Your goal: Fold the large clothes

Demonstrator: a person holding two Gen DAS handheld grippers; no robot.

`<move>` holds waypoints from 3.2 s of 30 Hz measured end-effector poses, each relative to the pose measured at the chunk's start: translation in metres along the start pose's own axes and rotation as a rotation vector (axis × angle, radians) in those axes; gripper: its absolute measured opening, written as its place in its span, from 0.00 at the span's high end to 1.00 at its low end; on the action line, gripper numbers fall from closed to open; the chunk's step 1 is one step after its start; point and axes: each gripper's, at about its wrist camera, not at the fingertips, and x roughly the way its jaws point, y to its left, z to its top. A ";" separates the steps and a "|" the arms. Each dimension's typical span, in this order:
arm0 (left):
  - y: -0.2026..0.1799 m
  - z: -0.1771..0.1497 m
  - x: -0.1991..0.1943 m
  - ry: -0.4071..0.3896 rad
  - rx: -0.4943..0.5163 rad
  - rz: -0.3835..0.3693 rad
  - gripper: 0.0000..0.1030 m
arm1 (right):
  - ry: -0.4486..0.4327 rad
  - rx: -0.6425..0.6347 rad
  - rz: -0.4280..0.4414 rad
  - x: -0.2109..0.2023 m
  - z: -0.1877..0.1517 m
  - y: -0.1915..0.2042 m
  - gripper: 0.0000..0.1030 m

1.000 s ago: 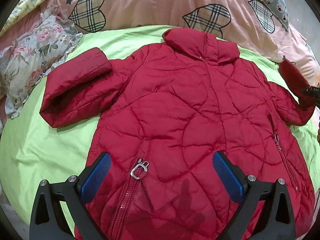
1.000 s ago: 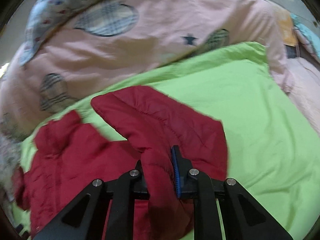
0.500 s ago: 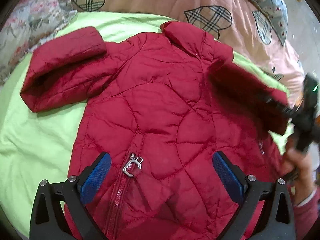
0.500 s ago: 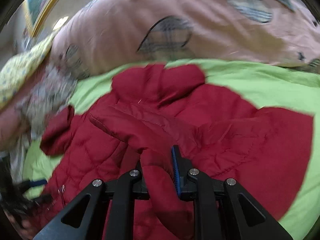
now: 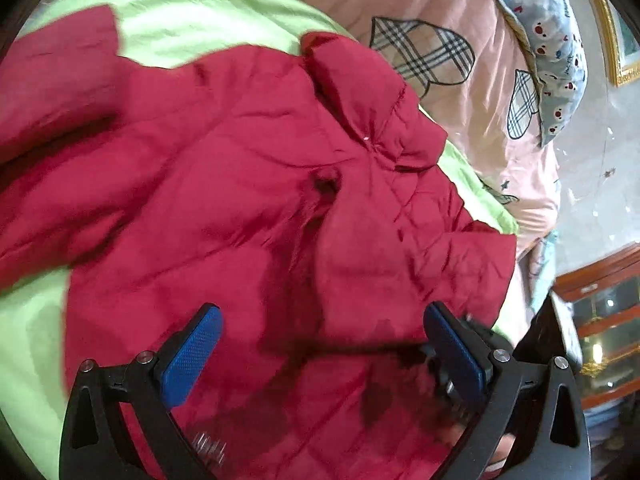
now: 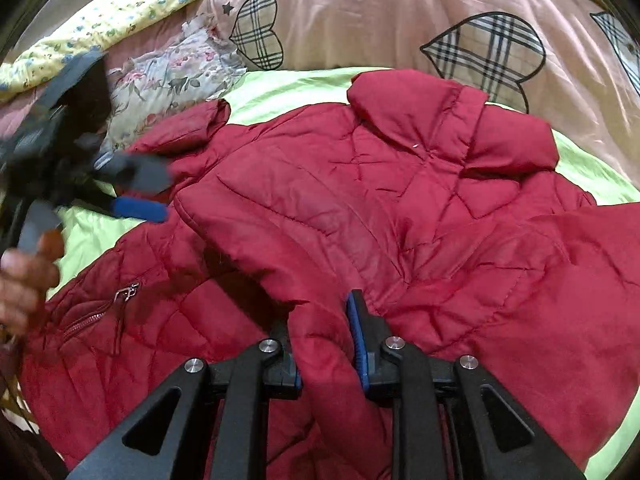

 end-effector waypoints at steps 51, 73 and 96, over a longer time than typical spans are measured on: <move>-0.056 -0.012 0.064 -0.157 0.342 0.468 0.54 | 0.020 0.383 -0.315 -0.026 -0.017 -0.097 0.38; -0.059 -0.038 0.032 -0.192 0.380 0.501 0.45 | 0.069 0.344 -0.274 -0.001 -0.012 -0.085 0.35; -0.035 -0.040 -0.048 -0.387 0.384 0.864 0.20 | 0.049 0.379 -0.075 -0.068 -0.041 -0.027 0.30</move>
